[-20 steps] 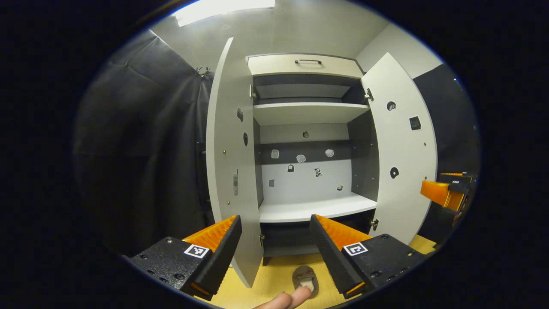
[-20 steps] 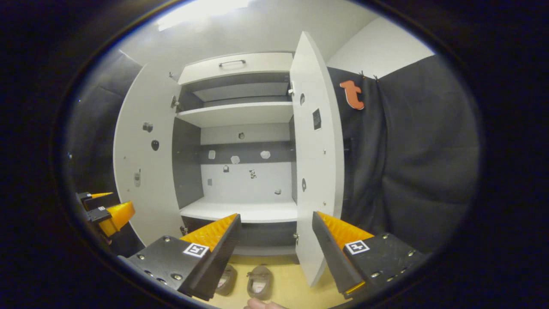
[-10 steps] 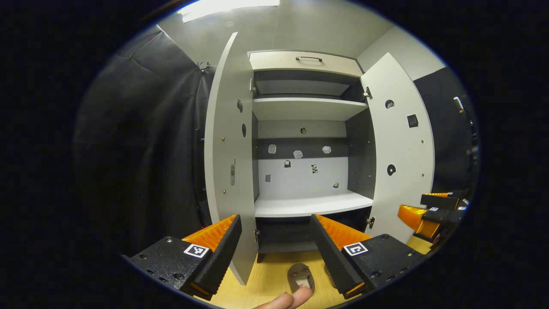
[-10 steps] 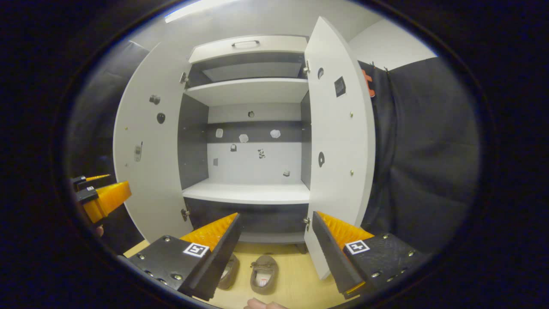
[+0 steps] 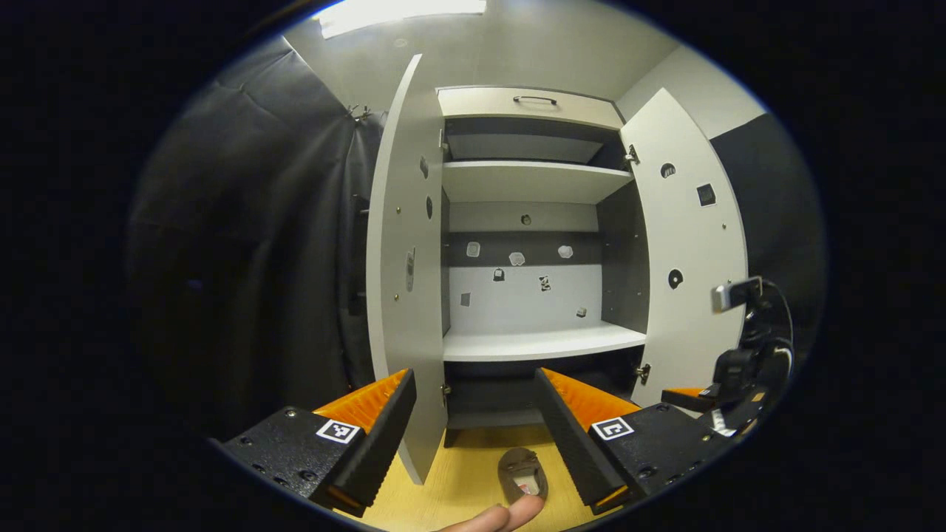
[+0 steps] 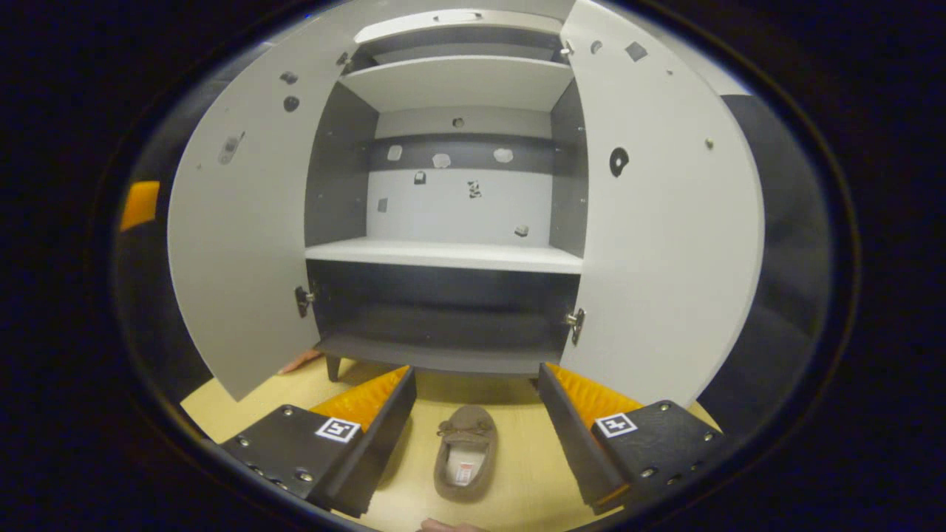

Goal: Grab one shoe with the right hand and put it into the shoe cabinet, grab the other shoe with the left hand and put it into the shoe cabinet; then close the right door with the right hand and the left door with the left hand.

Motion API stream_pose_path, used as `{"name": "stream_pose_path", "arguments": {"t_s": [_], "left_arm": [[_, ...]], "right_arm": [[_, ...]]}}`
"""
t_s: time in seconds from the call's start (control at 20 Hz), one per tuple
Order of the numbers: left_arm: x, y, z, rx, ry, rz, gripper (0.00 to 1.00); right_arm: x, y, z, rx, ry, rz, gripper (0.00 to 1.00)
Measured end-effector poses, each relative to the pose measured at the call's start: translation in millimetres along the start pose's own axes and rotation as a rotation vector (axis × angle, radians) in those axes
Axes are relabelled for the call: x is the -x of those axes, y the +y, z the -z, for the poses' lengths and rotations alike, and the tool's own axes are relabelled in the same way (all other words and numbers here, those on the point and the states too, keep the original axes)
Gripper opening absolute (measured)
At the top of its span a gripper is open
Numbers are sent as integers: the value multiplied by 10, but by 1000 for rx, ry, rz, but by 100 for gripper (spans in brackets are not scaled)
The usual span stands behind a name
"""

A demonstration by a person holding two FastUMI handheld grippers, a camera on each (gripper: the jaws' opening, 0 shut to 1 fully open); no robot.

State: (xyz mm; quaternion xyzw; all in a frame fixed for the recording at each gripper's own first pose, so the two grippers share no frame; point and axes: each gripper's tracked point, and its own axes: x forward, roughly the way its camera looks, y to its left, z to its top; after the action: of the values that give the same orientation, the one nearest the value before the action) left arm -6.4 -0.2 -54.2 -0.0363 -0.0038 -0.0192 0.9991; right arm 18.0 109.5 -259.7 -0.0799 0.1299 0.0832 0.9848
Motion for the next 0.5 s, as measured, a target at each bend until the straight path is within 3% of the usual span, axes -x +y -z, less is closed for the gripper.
{"name": "stream_pose_path", "arguments": {"t_s": [0.2, 0.4, 0.5], "left_arm": [[58, -114, 234, 51, 33, 46, 96], [53, -55, 424, 37, 44, 33, 96], [110, -49, 576, 60, 76, 42, 96]], "right_arm": [[-343, 144, 684, 18, 113, -7, 100], [-501, 222, 1144, -23, 184, -4, 96], [-519, 319, 1348, -55, 214, -33, 100]]}}
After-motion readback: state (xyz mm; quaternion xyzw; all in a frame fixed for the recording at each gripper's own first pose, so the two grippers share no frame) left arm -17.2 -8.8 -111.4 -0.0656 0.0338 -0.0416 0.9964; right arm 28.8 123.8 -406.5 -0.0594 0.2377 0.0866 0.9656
